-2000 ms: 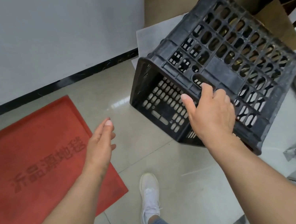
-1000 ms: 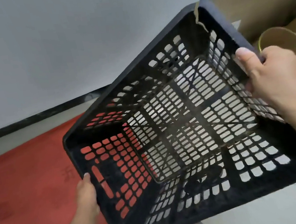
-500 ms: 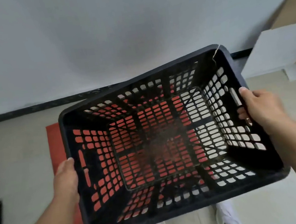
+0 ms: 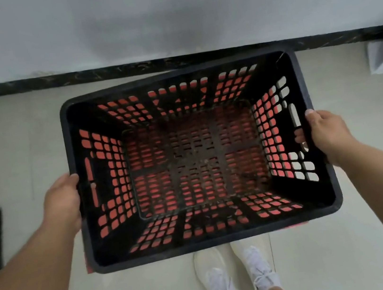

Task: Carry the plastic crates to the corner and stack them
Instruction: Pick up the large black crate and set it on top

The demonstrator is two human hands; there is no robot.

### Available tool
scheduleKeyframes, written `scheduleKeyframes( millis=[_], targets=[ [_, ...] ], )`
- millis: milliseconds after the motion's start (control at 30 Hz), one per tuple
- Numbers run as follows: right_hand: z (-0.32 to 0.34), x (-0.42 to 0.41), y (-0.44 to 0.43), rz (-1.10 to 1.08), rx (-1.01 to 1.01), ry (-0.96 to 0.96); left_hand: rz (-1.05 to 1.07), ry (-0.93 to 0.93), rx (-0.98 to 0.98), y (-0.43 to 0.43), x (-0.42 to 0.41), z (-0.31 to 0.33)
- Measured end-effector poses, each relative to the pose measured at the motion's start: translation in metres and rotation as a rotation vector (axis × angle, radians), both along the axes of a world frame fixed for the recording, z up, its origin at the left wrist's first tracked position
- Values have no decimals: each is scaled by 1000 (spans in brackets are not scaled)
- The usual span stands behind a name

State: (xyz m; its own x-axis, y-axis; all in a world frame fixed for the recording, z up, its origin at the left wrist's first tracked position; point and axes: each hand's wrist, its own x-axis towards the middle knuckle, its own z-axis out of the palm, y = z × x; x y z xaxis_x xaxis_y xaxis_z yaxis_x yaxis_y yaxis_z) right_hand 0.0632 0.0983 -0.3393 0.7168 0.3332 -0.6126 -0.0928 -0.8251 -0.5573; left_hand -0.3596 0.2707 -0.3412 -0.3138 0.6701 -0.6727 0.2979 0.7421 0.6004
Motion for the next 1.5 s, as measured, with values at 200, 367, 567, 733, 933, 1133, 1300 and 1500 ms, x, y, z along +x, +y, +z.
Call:
scheduleKeyframes(
  millis=[200,367,567,733,933,1133,1300,1500],
  targets=[
    [5,1,-27,17,58,58,-68,-94,-15,-15,-21,-2],
    [4,-6,-31,-39,85,99,-34,-53,-27,-23,-16,-10],
    [2,-11,-27,-82,100,41,-48,-30,-10,-22,-7,-6],
    [17,-10,-19,-57,107,30,-28,-25,30,-21,-1,7],
    [61,-7,-2,41,122,12,47,-35,36,-30,-12,50],
    [139,-11,24,238,112,-17,101,-35,73,-43,-38,124],
    [224,-33,56,444,169,-25,160,-26,131,-59,-81,203],
    [333,-79,90,644,256,-15,226,36,188,-99,-139,329]
  ],
)
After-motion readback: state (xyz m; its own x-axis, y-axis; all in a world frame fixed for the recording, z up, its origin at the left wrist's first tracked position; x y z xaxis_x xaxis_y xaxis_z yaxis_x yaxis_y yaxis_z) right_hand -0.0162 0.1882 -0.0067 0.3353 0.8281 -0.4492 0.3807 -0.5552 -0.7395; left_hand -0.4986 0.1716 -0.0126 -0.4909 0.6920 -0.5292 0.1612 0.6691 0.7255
